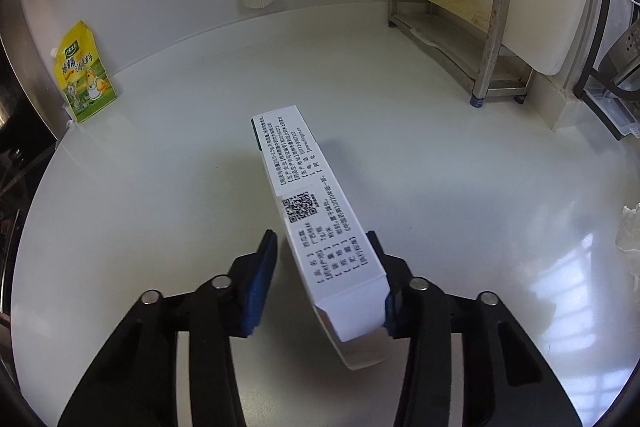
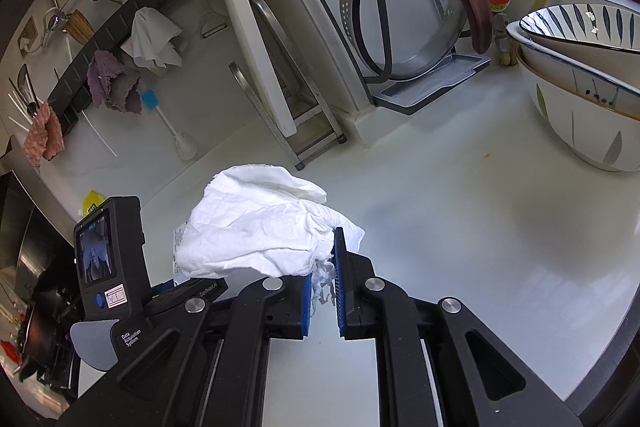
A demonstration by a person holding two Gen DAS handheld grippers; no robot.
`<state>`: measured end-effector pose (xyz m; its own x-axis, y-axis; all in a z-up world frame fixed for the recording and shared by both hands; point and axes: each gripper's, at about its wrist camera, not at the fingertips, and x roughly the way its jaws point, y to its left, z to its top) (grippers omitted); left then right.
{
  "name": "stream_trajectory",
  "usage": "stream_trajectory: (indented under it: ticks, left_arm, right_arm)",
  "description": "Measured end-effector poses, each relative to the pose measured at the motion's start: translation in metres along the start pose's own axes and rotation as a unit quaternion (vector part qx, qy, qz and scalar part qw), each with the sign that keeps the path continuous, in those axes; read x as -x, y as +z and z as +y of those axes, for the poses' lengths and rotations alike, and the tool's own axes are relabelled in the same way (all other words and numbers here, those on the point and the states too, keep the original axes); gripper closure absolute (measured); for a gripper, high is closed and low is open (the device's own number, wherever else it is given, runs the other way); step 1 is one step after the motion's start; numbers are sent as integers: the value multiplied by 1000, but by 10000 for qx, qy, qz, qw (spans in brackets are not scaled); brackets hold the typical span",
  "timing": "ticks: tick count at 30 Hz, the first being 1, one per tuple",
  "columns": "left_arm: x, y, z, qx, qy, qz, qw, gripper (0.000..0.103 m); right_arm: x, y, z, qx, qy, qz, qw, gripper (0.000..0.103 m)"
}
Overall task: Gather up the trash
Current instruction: 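Grasp the white tissue with the right tool while the left tool grasps the milk carton, then carry the carton and tissue over the basket with both tools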
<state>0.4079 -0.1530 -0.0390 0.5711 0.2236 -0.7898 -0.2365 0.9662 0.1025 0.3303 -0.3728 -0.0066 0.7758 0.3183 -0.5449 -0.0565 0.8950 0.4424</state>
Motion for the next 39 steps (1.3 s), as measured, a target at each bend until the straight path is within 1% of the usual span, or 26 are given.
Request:
stream_trajectory:
  ticks: [2, 5, 9, 13, 15, 18, 21, 27, 31, 33, 36, 39]
  left_arm:
    - [0, 0, 3, -14, -9, -29, 10000, 76]
    - [5, -2, 11, -38, -10, -124, 9999, 77]
    - [22, -11, 23, -211, -70, -354, 9991, 77]
    - [39, -28, 37, -442, -134, -458, 9979, 77]
    - [49, -38, 47, -471, -264, -428, 9976, 77]
    - [67, -52, 62, -503, -395, -450, 9969, 77]
    - [86, -66, 76, -578, -443, -571, 9957, 77]
    - [122, -91, 101, -732, -439, -822, 9930, 77]
    - [144, -108, 116, -807, -522, -948, 9908, 77]
    - [153, -119, 122, -835, -603, -981, 9898, 77]
    - [168, -139, 134, -858, -746, -1008, 9884, 77]
    - [183, -160, 144, -964, -830, -1116, 9856, 77]
  right_arm:
    - [-1, 0, 1, 23, -3, 9, 10000, 93]
    - [0, -1, 2, 73, -28, 1, 10000, 93]
    - [2, -1, 1, 49, 13, -34, 10000, 93]
    - [7, -4, -2, -64, 84, -84, 9999, 94]
    - [12, -7, -3, -123, 135, -117, 9998, 93]
    - [22, -14, 2, -58, 90, -172, 9998, 94]
    - [32, -24, 9, 91, -29, -187, 9998, 93]
    - [54, -54, 35, 572, -416, -139, 9974, 93]
    - [74, -77, 51, 761, -543, -156, 9955, 93]
    - [87, -87, 61, 871, -594, -217, 9942, 93]
    - [111, -106, 81, 1223, -688, -330, 9896, 93]
    - [141, -133, 94, 1459, -772, -433, 9853, 93]
